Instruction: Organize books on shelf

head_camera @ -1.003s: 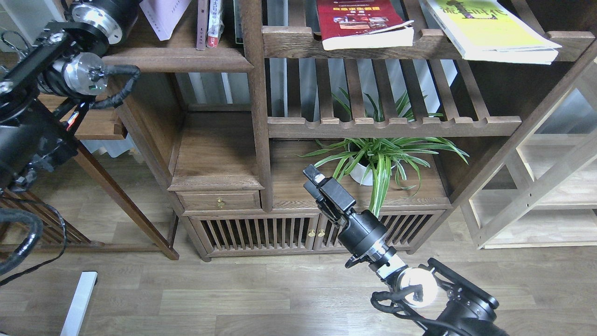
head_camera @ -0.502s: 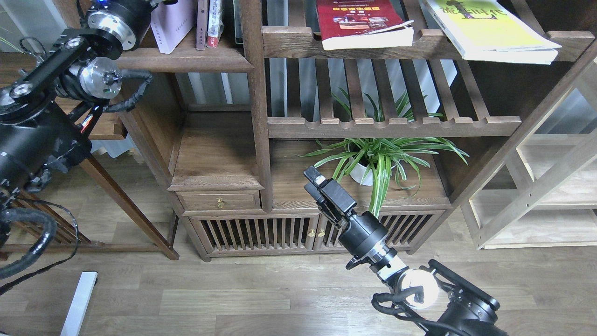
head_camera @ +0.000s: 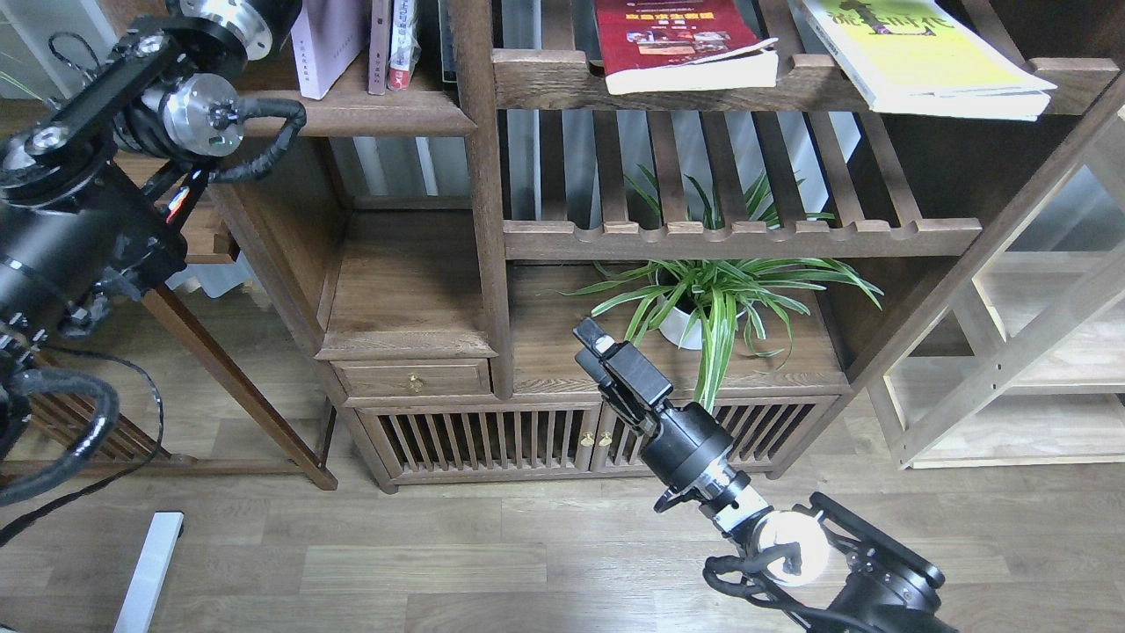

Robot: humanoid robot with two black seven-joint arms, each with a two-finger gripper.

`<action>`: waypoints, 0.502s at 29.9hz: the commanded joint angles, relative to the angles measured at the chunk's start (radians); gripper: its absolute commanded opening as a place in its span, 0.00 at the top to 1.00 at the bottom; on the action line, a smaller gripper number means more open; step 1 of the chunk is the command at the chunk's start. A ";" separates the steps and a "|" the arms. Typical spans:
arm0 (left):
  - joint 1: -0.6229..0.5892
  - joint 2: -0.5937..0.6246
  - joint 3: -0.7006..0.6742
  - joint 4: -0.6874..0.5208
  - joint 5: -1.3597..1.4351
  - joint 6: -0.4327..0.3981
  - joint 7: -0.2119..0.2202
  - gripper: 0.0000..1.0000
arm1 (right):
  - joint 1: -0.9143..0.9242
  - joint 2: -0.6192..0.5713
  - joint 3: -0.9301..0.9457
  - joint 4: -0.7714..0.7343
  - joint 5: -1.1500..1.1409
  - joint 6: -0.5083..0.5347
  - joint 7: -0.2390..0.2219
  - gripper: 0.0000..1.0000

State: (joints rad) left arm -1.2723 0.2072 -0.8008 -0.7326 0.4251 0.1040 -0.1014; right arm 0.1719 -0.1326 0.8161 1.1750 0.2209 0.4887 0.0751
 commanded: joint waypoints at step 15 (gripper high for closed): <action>-0.104 -0.011 -0.014 -0.007 -0.002 0.002 0.003 0.48 | -0.006 -0.045 -0.002 -0.002 0.000 0.000 0.000 0.15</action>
State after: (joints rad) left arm -1.3584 0.1990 -0.8138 -0.7394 0.4246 0.1053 -0.0954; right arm 0.1705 -0.1672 0.8138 1.1740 0.2209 0.4887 0.0751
